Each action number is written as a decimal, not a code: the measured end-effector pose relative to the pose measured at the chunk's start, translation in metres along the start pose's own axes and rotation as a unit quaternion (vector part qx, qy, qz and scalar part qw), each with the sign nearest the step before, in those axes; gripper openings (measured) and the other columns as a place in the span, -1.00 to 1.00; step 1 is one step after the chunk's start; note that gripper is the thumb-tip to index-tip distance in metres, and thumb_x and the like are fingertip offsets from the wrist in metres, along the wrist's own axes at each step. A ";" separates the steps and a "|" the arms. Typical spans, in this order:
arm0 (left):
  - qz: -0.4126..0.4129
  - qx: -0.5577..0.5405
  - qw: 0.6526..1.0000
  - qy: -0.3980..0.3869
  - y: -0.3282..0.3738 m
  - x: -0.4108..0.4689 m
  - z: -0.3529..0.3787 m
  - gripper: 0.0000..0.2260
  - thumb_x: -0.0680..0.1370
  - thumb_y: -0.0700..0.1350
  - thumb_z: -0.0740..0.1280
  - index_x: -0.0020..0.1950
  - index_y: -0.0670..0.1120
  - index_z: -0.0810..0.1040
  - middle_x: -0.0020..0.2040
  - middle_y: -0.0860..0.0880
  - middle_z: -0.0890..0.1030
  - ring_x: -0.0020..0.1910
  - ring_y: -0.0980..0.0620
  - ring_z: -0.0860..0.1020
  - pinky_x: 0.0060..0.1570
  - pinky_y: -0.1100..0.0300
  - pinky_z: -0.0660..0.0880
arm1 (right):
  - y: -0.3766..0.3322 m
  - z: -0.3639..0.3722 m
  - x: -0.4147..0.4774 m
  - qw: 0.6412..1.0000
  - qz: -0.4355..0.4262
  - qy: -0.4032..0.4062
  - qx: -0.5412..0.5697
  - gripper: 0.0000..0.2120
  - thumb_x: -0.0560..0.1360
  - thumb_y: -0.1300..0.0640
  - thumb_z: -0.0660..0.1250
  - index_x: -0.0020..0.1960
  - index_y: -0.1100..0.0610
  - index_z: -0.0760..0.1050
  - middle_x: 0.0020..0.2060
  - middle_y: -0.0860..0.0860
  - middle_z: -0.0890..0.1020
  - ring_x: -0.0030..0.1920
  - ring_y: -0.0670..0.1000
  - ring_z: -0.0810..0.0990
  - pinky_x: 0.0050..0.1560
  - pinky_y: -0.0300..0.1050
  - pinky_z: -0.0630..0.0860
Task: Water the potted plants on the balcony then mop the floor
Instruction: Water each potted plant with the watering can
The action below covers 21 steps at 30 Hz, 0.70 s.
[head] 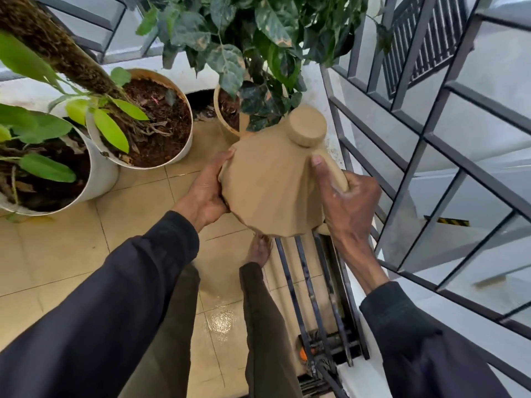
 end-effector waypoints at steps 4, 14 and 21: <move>0.002 -0.006 1.000 0.000 -0.002 -0.004 -0.003 -0.57 0.54 0.17 0.41 0.35 0.03 0.61 0.19 -0.05 0.72 0.15 -0.06 0.65 0.11 -0.05 0.59 | 0.001 0.001 -0.006 1.000 0.001 -0.004 0.002 -0.49 0.52 -0.12 0.49 -0.46 0.11 0.43 -0.62 -0.22 0.42 -0.60 -0.15 0.36 -0.50 -0.44 0.21; -0.012 -0.065 0.998 0.024 -0.018 -0.014 -0.039 -0.58 0.48 0.15 0.47 0.26 -0.01 0.62 0.04 -0.08 0.74 0.05 -0.08 0.65 -0.04 0.01 0.61 | -0.001 0.021 -0.022 0.999 -0.004 -0.046 -0.017 -0.42 0.48 -0.26 0.47 -0.44 0.18 0.48 -0.56 -0.08 0.48 -0.57 -0.12 0.44 -0.52 -0.34 0.34; -0.003 -0.098 0.995 0.026 -0.020 -0.029 -0.082 -0.55 0.49 0.19 0.47 0.31 0.03 0.63 0.11 -0.09 0.73 0.12 -0.10 0.64 0.11 -0.06 0.60 | -0.015 0.053 -0.034 0.996 -0.016 -0.085 -0.034 -0.47 0.47 -0.22 0.49 -0.43 0.17 0.51 -0.54 -0.05 0.53 -0.55 -0.13 0.48 -0.52 -0.29 0.41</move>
Point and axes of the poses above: each hand's wrist, its own x-axis towards the middle knuckle, its own z-axis out of the palm, y = z × x, the point moved 3 cm from there along x, towards the middle knuckle
